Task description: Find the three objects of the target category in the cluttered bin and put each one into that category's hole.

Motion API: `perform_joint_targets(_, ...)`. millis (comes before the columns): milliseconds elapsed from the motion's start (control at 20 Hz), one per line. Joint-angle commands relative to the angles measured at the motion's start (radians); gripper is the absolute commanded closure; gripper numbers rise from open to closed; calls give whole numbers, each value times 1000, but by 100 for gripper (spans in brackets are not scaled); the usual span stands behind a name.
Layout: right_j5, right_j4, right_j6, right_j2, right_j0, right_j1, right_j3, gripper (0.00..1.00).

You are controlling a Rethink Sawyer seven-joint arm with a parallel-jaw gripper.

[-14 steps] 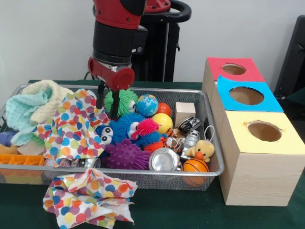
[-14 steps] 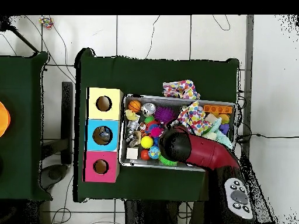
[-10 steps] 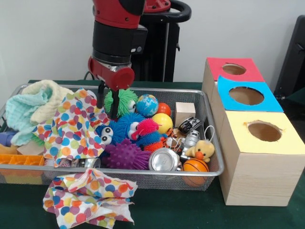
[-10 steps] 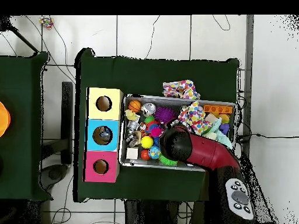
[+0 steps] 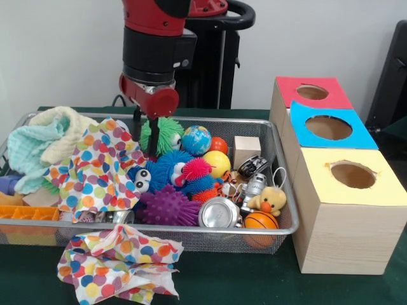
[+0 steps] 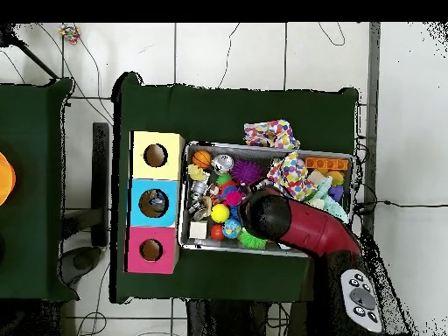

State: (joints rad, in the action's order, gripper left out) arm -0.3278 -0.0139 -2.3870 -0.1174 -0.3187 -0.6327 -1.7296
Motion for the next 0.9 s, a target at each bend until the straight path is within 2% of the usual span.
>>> perform_joint_targets(50, -69, 91, -194, 36, 19, -17, -107, 0)
perform_joint_targets(200, -37, 138, -204, 72, -4, -14, -169, 0)
perform_joint_targets(400, -13, 193, -215, 96, -14, -7, -213, 0)
perform_joint_targets(500, -13, 213, -221, 78, 8, -3, -210, 0)
perform_joint_targets(650, -10, 237, -197, 87, -4, 12, -201, 0)
perform_joint_targets(900, 53, 278, -188, 124, -24, 81, -191, 0)
